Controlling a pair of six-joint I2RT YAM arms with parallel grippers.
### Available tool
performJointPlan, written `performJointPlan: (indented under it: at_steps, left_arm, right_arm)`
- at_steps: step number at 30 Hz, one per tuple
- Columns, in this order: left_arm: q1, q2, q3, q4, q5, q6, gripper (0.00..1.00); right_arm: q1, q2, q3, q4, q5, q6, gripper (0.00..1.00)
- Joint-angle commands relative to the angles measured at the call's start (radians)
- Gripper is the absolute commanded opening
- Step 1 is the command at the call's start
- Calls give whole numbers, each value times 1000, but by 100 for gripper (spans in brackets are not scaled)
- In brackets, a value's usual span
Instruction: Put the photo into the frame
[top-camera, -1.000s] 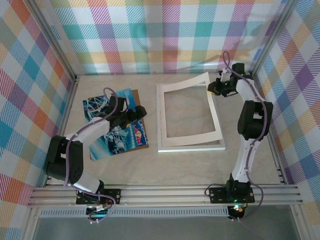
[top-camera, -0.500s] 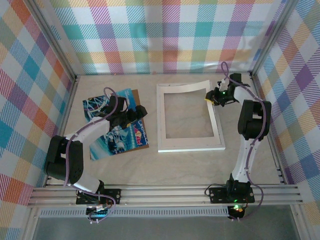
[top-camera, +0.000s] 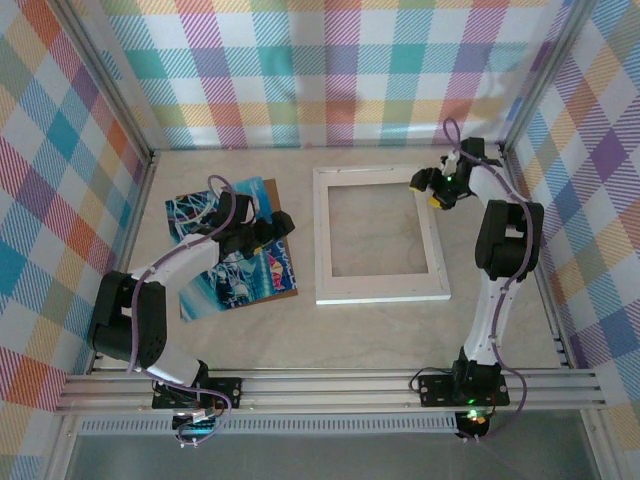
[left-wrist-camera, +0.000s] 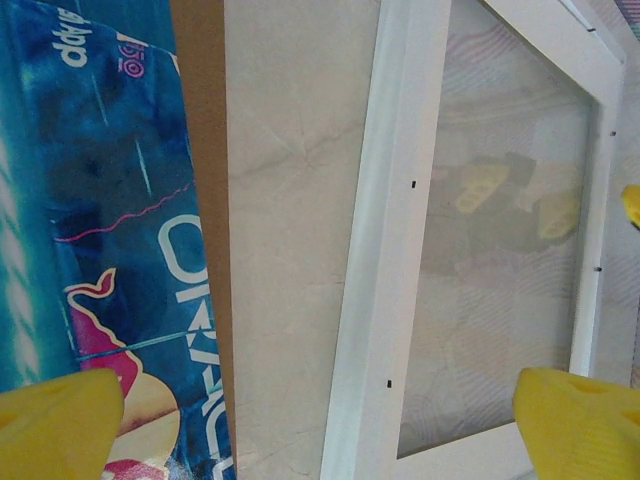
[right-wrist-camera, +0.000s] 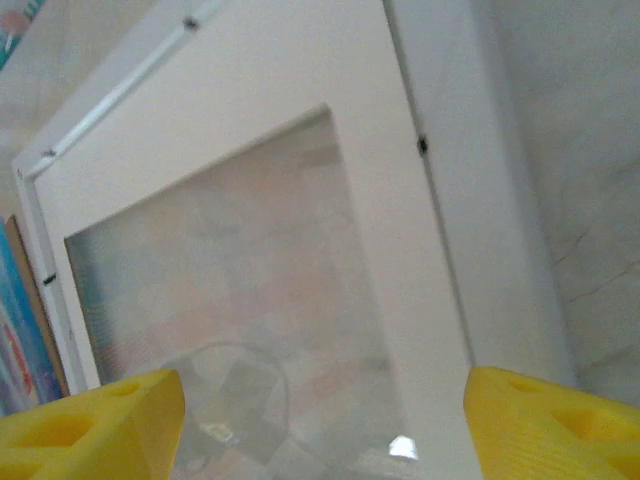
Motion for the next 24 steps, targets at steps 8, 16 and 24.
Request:
performJointPlan:
  at_steps: [8, 16, 24]
  left_arm:
    - [-7, -38, -18, -9, -34, 0, 100]
    - [100, -58, -8, -45, 17, 16, 100]
    - [235, -115, -34, -144, -2, 51, 100]
  right_arm:
    - [36, -105, -15, -89, 255, -14, 75]
    - [196, -195, -78, -83, 311, -34, 83]
    - [481, -259, -208, 82, 363, 129, 79]
